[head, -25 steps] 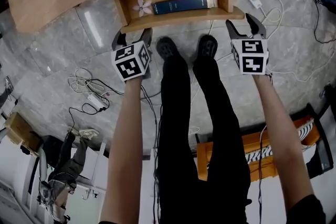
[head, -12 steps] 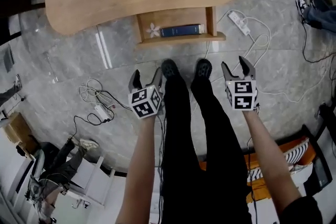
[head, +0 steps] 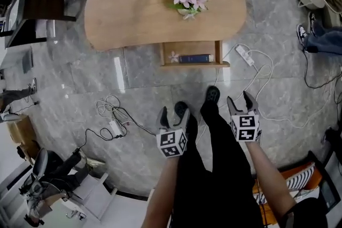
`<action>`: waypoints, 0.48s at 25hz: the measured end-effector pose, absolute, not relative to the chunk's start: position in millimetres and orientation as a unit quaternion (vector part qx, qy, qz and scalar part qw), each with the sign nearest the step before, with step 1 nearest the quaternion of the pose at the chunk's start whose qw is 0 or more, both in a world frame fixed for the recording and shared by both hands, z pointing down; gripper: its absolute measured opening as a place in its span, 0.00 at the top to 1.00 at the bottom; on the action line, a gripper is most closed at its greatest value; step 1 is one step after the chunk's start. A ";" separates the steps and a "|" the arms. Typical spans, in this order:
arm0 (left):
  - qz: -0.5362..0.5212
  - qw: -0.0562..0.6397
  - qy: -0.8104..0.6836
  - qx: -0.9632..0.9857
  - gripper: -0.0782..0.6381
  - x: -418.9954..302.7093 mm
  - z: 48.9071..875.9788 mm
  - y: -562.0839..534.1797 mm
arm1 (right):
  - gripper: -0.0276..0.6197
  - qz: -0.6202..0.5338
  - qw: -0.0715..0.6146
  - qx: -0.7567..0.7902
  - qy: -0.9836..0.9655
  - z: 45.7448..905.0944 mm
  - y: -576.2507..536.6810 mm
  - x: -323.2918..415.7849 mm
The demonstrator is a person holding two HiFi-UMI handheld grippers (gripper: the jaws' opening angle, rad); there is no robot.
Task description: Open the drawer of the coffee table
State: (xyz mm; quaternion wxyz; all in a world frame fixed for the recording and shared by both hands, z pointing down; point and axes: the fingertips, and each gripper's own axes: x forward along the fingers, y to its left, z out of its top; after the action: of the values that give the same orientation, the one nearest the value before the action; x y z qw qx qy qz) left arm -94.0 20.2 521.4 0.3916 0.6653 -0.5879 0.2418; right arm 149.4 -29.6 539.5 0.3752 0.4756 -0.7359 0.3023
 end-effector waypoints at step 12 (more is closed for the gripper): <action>0.190 0.320 -0.581 0.724 0.33 -141.4 412.0 37.9 | 0.57 0.261 0.322 0.533 -0.738 433.5 -8.8 98.3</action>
State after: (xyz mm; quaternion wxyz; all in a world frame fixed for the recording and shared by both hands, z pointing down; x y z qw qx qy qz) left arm -141.4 37.9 412.0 0.3197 0.7241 -0.5810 0.1897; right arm 98.3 -8.8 433.5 0.3218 0.5329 -0.7377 0.2612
